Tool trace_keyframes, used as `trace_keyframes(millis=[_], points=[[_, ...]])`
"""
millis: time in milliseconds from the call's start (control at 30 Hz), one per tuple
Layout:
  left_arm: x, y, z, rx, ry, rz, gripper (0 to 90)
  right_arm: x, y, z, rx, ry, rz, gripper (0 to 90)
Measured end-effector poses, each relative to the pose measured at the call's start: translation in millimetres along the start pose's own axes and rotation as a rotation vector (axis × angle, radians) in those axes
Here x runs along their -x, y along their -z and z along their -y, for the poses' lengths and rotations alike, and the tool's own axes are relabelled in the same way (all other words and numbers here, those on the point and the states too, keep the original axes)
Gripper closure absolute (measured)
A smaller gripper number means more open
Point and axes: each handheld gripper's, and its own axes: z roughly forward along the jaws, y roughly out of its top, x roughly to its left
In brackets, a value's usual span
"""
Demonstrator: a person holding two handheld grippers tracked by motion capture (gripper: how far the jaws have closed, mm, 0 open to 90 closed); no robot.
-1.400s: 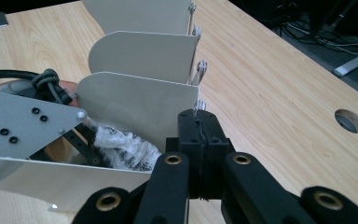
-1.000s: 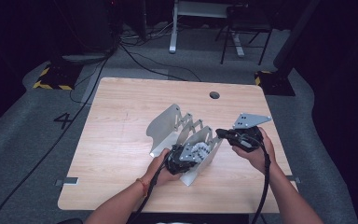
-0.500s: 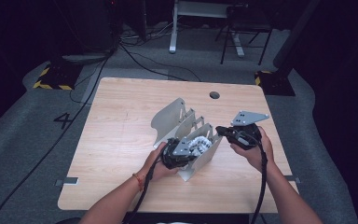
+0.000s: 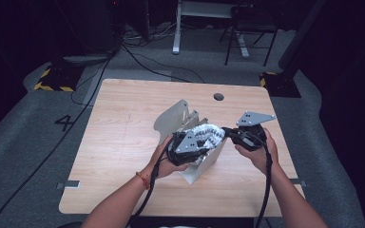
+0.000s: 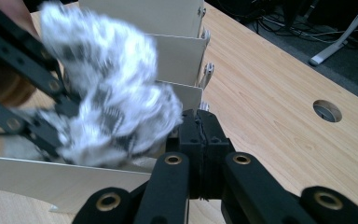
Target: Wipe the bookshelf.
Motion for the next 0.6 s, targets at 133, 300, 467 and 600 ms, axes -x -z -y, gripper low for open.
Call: trace_keyframes(millis=[133, 300, 467, 600], points=[[4.1, -9.4, 8.9, -0.014, 0.007, 0.009, 79.8, -0.7, 0.2, 0.9, 0.003, -0.002, 0.005, 90.0], [6.4, -17.3, 21.5, -0.020, 0.058, 0.040, 79.8, -0.7, 0.1, 0.9, 0.004, -0.001, 0.005, 90.0], [9.3, -30.6, 38.1, -0.085, 0.071, 0.054, 79.8, -0.2, 0.0, 1.6, 0.011, -0.005, 0.002, 90.0], [9.7, -38.1, 47.4, -0.143, 0.067, 0.063, 79.8, -0.2, 0.3, 1.7, 0.010, -0.004, 0.002, 90.0]])
